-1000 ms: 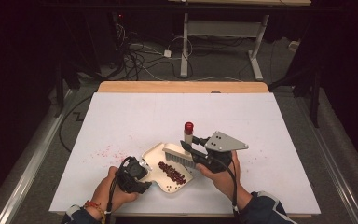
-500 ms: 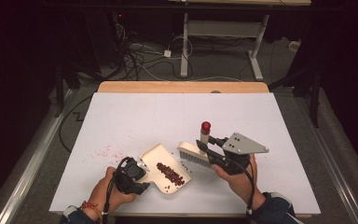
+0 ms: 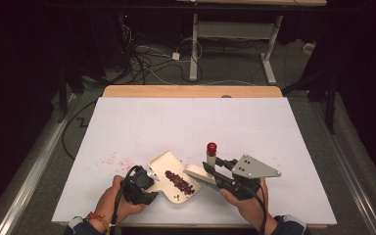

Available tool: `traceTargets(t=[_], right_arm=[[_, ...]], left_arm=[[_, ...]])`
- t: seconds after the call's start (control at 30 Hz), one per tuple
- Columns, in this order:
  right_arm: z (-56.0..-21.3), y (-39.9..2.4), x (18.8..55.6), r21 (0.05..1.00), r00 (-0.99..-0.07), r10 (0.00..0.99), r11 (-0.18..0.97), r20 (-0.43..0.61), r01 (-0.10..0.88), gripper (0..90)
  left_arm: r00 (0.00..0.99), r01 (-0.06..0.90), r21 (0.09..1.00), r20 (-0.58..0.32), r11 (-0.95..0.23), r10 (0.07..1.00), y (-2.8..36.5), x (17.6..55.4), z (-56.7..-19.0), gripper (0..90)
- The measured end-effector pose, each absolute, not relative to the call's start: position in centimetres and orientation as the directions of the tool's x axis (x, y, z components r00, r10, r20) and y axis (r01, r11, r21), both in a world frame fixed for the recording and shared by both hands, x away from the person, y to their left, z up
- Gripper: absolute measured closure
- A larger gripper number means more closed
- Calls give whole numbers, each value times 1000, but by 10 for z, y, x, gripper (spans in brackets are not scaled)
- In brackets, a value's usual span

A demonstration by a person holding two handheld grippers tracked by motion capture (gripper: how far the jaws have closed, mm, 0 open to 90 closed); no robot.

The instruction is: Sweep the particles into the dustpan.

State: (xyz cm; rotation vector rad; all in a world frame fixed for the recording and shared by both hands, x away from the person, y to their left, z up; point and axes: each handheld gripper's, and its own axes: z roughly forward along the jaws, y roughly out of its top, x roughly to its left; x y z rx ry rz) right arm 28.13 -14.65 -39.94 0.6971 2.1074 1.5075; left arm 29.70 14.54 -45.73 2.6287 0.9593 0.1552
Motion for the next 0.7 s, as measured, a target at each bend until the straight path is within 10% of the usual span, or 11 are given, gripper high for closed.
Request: traceTargets(t=[0.7], right_arm=[[-401, -150, 302, 946, -691, 702, 313, -174, 81, 700]], left_arm=[[768, 607, 351, -28, -714, 639, 150, 298, -458, 638]])
